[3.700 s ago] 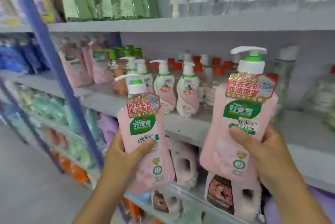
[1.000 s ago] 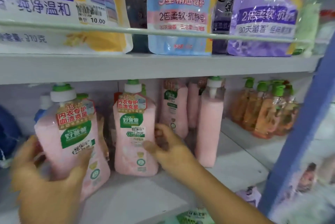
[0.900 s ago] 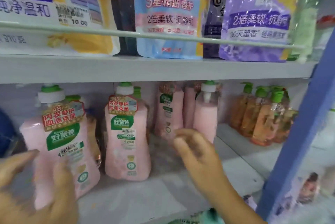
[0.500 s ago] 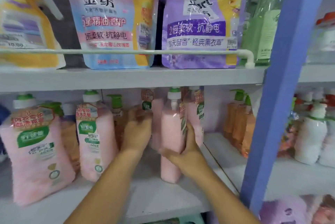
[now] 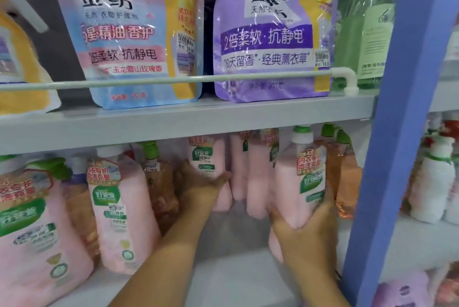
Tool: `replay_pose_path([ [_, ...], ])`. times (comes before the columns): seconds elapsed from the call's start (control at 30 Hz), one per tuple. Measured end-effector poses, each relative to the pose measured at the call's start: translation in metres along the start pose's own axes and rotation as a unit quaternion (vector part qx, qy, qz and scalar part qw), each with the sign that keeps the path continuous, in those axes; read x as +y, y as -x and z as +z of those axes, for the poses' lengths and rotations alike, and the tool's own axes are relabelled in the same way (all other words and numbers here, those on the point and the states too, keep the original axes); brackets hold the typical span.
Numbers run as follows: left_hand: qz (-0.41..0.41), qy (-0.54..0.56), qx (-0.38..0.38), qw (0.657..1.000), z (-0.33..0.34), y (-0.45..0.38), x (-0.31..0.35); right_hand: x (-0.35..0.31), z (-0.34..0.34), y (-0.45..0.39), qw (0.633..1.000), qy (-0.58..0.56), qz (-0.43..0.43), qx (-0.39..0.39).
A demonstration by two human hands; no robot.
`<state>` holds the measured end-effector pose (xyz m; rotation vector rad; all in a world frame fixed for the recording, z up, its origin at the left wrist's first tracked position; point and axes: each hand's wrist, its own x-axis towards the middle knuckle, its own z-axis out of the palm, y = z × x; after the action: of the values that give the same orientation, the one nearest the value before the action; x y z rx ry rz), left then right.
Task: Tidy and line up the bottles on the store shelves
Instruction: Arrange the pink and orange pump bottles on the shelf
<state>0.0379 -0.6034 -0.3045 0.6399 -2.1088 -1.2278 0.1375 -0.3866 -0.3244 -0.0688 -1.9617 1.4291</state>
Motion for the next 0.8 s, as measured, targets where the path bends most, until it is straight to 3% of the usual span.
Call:
replay_pose_path([
  [0.1,0.011,-0.033,0.042,0.999,0.007,0.012,0.009,0.004,0.004,-0.006,0.999,0.049,-0.013,0.014],
  [0.27,0.003,0.071,0.009,0.997,0.012,0.003,0.008,0.006,0.006,-0.009,0.997,0.067,-0.033,0.03],
  [0.43,0.072,0.05,0.025,0.996,0.02,0.004,-0.013,0.01,0.007,-0.008,0.997,0.055,-0.037,0.028],
  [0.5,0.136,0.029,0.081,0.987,0.017,0.011,-0.012,0.011,0.006,-0.01,0.998,0.048,-0.042,0.028],
  [0.6,0.355,0.016,0.166,0.92,0.003,0.033,0.009,0.011,0.006,-0.011,0.998,0.039,-0.05,0.026],
  [0.67,0.379,0.103,0.068,0.917,0.007,0.053,0.026,0.01,0.006,-0.01,0.998,0.039,-0.049,0.03],
  [0.73,0.279,0.164,-0.097,0.941,0.016,0.068,0.039,0.01,0.006,-0.009,0.998,0.042,-0.042,0.03],
  [0.8,0.212,0.116,-0.218,0.946,0.028,0.072,0.041,0.012,0.007,-0.009,0.998,0.047,-0.037,0.03],
])
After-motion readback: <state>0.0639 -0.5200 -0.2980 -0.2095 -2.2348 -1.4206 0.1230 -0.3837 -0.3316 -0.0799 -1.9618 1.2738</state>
